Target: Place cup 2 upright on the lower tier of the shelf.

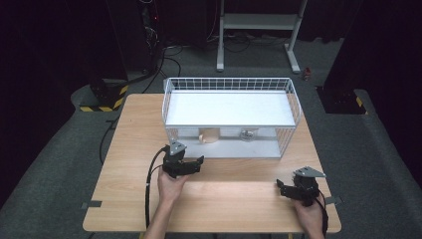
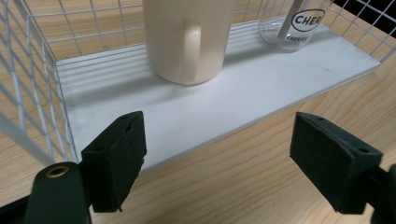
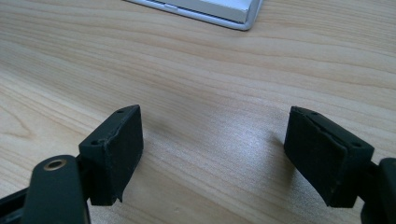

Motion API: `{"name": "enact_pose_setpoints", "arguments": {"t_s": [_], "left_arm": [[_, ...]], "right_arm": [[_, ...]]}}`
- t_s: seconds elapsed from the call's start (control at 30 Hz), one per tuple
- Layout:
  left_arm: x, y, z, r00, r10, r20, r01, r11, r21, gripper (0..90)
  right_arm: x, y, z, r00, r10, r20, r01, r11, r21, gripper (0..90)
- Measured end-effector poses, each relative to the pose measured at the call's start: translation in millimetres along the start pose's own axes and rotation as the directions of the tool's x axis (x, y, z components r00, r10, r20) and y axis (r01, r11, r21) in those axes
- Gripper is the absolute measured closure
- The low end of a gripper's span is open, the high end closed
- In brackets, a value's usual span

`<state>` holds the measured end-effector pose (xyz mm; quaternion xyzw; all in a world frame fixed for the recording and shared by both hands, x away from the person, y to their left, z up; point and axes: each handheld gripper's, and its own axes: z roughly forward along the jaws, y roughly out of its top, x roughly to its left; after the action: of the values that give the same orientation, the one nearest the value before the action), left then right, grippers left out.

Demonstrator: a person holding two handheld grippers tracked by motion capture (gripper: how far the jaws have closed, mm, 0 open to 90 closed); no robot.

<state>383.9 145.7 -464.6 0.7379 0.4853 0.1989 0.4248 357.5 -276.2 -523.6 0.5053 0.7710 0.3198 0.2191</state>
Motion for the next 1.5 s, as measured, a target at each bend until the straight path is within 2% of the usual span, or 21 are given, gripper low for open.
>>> {"name": "enact_pose_setpoints", "arguments": {"t_s": [0.27,0.4,0.73,0.93,1.13,1.5], "left_arm": [[6.3,-4.9,-10.5,0.9998,-0.008,-0.018,0.007,0.9998,-0.016,18.0],[8.1,-5.1,-16.8,0.9996,-0.021,-0.017,0.020,0.9992,-0.034,18.0],[15.6,-12.8,-25.3,0.9986,-0.050,-0.016,0.049,0.9981,-0.037,18.1],[16.4,-14.3,-28.6,0.9987,-0.044,-0.025,0.043,0.9982,-0.042,17.9],[18.5,-18.2,-32.1,0.9983,-0.054,-0.024,0.053,0.9978,-0.040,17.8],[27.3,-23.4,-43.8,0.9961,-0.070,-0.054,0.067,0.9959,-0.061,18.0]], "right_arm": [[0.0,0.0,0.0,1.0000,0.000,0.000,0.000,1.000,0.000,19.9],[0.0,0.0,0.0,1.0000,0.000,0.000,0.000,1.000,0.000,19.9],[0.0,0.0,0.0,1.0000,0.000,0.000,0.000,1.000,0.000,19.9],[0.0,0.0,0.0,1.0000,0.000,0.000,0.000,1.000,0.000,19.9],[0.0,0.0,0.0,1.0000,0.000,0.000,0.000,1.000,0.000,19.9],[0.0,0.0,0.0,1.0000,0.000,0.000,0.000,1.000,0.000,19.9]]}}
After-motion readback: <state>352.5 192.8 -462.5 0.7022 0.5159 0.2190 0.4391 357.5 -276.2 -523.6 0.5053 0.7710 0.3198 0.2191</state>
